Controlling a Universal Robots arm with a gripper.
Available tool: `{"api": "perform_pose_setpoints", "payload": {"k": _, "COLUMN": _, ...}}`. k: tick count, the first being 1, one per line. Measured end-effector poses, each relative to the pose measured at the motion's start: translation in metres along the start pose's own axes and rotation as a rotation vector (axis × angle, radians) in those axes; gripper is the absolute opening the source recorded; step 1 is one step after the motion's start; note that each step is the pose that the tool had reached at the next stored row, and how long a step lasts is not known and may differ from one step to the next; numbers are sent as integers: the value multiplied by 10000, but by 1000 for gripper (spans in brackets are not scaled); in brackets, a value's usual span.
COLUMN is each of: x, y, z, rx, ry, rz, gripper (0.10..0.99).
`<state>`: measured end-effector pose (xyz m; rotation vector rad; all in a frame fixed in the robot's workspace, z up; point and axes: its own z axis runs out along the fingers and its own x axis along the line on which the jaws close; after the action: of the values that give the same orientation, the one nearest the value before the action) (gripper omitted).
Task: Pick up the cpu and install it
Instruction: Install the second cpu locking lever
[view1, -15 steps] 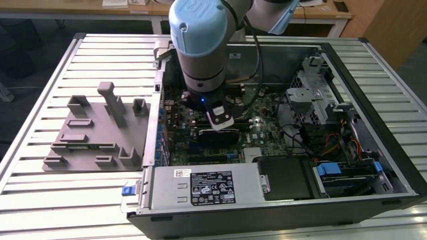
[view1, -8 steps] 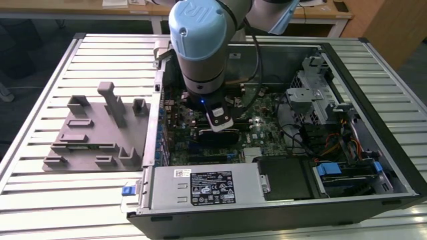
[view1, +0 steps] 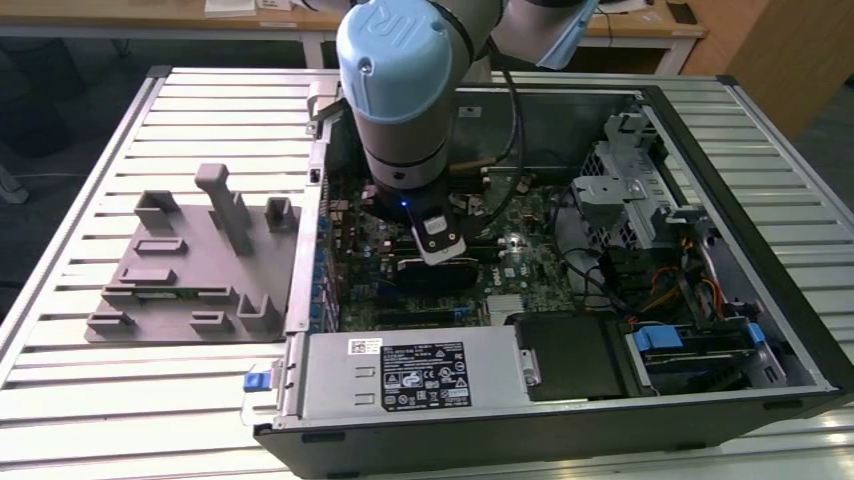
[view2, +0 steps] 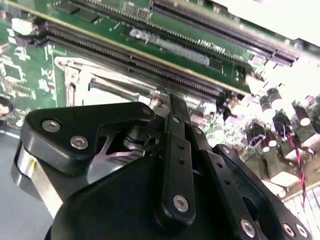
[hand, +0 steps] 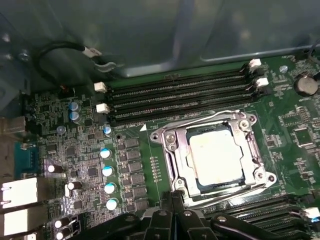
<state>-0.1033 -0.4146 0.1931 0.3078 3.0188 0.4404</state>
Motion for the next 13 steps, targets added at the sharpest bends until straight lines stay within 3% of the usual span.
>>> {"api": "perform_pose_setpoints", "payload": {"k": 9, "x": -11, "y": 74, "z": -248, "rx": 14, "ry": -17, "rz": -6, "gripper": 106}}
{"api": "perform_pose_setpoints", "payload": {"k": 13, "x": -19, "y": 86, "z": -261, "rx": 212, "ry": -62, "rz": -7, "gripper": 106}}
